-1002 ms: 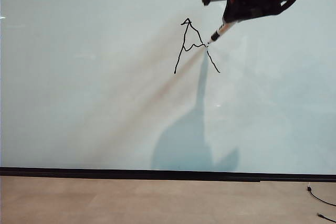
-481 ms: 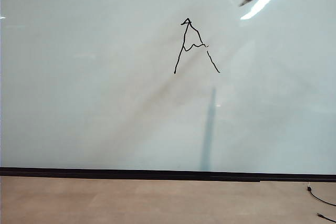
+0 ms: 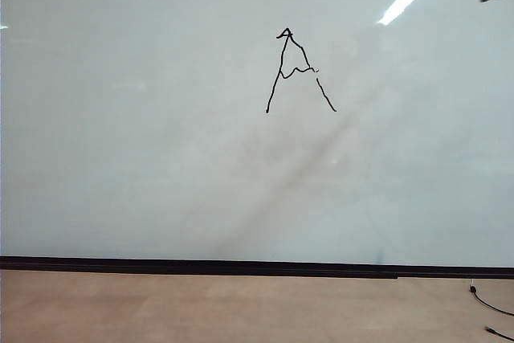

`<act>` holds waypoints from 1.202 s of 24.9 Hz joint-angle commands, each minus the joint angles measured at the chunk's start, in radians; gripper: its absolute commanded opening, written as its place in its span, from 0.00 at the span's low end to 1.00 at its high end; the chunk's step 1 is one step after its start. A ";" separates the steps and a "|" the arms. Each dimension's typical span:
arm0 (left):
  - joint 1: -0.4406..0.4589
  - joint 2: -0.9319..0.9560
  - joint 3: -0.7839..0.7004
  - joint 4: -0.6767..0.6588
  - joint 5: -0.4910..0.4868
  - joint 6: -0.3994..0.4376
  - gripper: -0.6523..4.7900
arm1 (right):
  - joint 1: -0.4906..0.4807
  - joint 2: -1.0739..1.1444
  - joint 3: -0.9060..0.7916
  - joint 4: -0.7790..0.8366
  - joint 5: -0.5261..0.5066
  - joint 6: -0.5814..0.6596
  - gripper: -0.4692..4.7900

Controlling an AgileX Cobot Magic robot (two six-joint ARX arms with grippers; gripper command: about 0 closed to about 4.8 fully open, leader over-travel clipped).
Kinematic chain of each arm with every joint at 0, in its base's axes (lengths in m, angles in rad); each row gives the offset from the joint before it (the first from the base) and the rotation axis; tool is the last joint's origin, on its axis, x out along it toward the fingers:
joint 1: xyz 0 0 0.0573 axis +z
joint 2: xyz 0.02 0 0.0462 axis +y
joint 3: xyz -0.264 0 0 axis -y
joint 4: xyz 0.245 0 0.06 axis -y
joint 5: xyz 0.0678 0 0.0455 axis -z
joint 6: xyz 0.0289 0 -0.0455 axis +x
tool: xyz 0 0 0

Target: Pick up the pen on the shelf to the right of the whiteboard and write the letter A.

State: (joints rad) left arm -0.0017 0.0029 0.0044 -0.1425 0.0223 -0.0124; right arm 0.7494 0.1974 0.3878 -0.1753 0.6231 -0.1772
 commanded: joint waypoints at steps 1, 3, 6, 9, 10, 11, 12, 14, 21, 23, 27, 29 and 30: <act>0.000 0.000 0.002 0.008 0.000 0.005 0.11 | 0.000 -0.079 -0.042 -0.016 -0.005 0.021 0.07; 0.000 0.000 0.002 0.008 0.000 0.005 0.11 | 0.000 -0.131 -0.075 -0.018 -0.006 0.021 0.07; 0.000 0.000 0.002 0.008 0.000 0.005 0.11 | 0.000 -0.188 -0.118 -0.021 -0.020 0.028 0.07; 0.000 0.000 0.002 0.008 0.000 0.005 0.11 | -0.001 -0.195 -0.148 -0.013 -0.019 0.049 0.07; 0.000 0.000 0.002 0.008 0.000 0.005 0.11 | -0.001 -0.195 -0.156 -0.012 -0.019 0.053 0.07; 0.000 0.000 0.002 0.009 0.000 0.004 0.11 | -0.001 -0.195 -0.169 -0.003 -0.019 0.055 0.07; 0.000 0.000 0.002 0.008 0.000 0.005 0.11 | 0.000 -0.195 -0.177 0.002 -0.020 0.056 0.07; 0.000 0.000 0.002 0.008 0.000 0.005 0.11 | 0.000 -0.196 -0.196 0.005 -0.020 0.074 0.07; 0.000 0.000 0.002 0.008 0.000 0.005 0.11 | 0.000 -0.196 -0.339 0.205 -0.024 0.100 0.07; 0.000 0.000 0.002 0.008 0.000 0.005 0.11 | 0.000 -0.196 -0.360 0.232 -0.026 0.101 0.07; 0.000 0.000 0.002 0.008 0.000 0.004 0.11 | -0.002 -0.196 -0.387 0.233 -0.023 0.109 0.07; 0.000 0.000 0.002 0.008 0.000 0.005 0.11 | -0.002 -0.196 -0.387 0.216 -0.022 0.109 0.07; 0.000 0.000 0.002 0.008 0.000 0.005 0.11 | -0.002 -0.196 -0.387 0.212 -0.019 0.108 0.07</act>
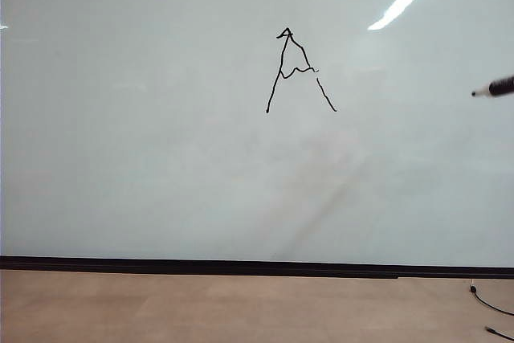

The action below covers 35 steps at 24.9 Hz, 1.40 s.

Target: Pick up the pen on the shelf to the right of the whiteboard and write the letter A.

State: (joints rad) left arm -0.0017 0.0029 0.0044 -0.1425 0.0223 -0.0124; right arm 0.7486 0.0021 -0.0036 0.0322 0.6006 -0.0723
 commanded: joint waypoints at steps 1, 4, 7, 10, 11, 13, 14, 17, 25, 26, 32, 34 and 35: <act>0.000 0.000 0.002 0.008 0.000 0.005 0.11 | -0.001 0.000 0.004 0.000 0.004 0.000 0.07; 0.000 0.000 0.002 0.008 0.000 0.005 0.11 | -0.018 0.000 0.004 -0.016 0.006 0.000 0.07; 0.000 0.000 0.002 0.008 0.000 0.005 0.11 | -0.062 0.000 0.004 -0.031 -0.005 0.000 0.07; 0.000 0.000 0.002 0.008 0.000 0.005 0.11 | -0.135 0.000 0.004 -0.034 -0.053 0.000 0.07; 0.000 0.000 0.002 0.008 0.000 0.004 0.11 | -0.163 0.000 0.004 -0.034 -0.077 0.000 0.07; 0.000 0.000 0.002 0.008 0.000 0.005 0.11 | -0.259 0.000 0.004 -0.032 -0.165 0.000 0.07; 0.000 0.000 0.002 0.008 0.000 0.005 0.11 | -0.294 0.000 0.004 -0.031 -0.199 0.000 0.07; 0.000 0.000 0.002 0.008 0.000 0.005 0.11 | -0.464 -0.001 0.004 -0.029 -0.357 0.001 0.07; 0.000 0.000 0.002 0.008 0.000 0.005 0.11 | -0.783 -0.001 0.004 -0.032 -0.612 0.024 0.07; 0.000 0.000 0.002 0.008 0.000 0.004 0.11 | -0.800 -0.001 0.004 -0.032 -0.625 0.024 0.07; 0.000 0.000 0.002 0.008 0.000 0.005 0.11 | -0.826 -0.001 0.004 -0.040 -0.622 0.024 0.07; 0.000 0.000 0.002 0.008 0.000 0.005 0.11 | -0.826 -0.001 0.004 -0.051 -0.622 0.025 0.07; 0.000 0.000 0.002 0.008 0.000 0.005 0.11 | -0.826 -0.001 0.004 -0.057 -0.622 0.029 0.07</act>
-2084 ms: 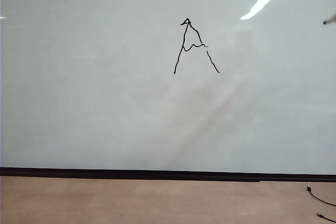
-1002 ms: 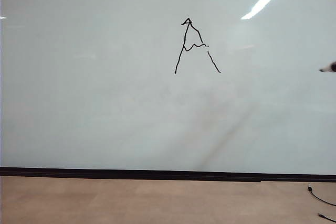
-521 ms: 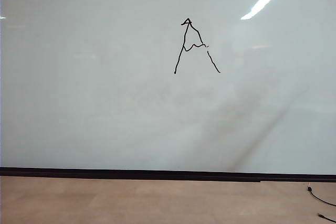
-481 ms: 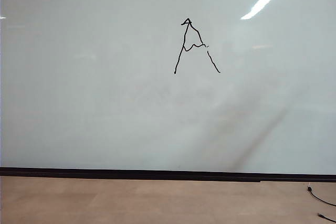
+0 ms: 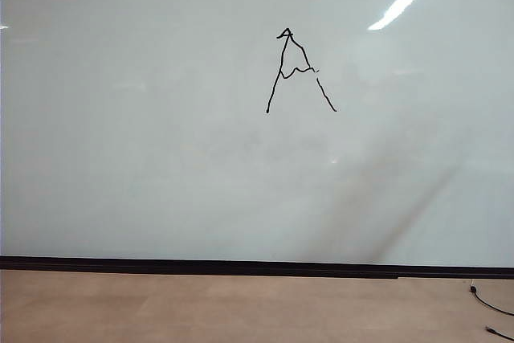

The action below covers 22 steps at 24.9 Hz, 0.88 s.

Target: Pick up the pen on the shelf to the right of the whiteboard and write the letter A.

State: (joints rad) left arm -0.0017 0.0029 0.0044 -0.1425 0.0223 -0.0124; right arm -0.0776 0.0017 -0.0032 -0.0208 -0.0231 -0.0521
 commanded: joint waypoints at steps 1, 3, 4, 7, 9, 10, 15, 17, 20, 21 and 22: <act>0.000 0.000 0.002 0.008 0.000 0.005 0.11 | 0.000 0.000 0.004 -0.015 0.002 0.015 0.07; 0.000 0.000 0.002 0.008 0.000 0.005 0.11 | 0.000 0.000 0.004 -0.055 0.001 0.015 0.07; 0.000 0.000 0.002 0.008 0.000 0.005 0.11 | 0.000 0.000 0.004 -0.070 0.001 0.015 0.07; 0.000 0.000 0.002 0.008 0.000 0.005 0.11 | 0.000 0.000 0.004 -0.097 0.001 0.015 0.07; 0.000 0.000 0.002 0.008 0.000 0.005 0.11 | 0.000 0.000 0.004 -0.107 0.001 0.015 0.07; 0.000 0.000 0.002 0.008 0.000 0.004 0.11 | 0.000 0.000 0.004 -0.107 0.001 0.015 0.07; 0.000 0.000 0.002 0.008 0.000 0.004 0.11 | 0.000 0.000 0.004 -0.107 0.001 0.015 0.07; 0.000 0.000 0.002 0.008 0.000 0.005 0.11 | 0.000 0.000 0.004 -0.107 0.001 0.015 0.07; 0.000 0.000 0.002 0.008 0.000 0.005 0.11 | 0.000 0.000 0.004 -0.107 0.001 0.015 0.07; 0.000 0.000 0.002 0.008 0.000 0.005 0.11 | 0.000 0.000 0.004 -0.107 0.001 0.015 0.07; 0.000 0.000 0.002 0.008 0.000 0.004 0.11 | 0.000 0.000 0.004 -0.107 0.001 0.015 0.07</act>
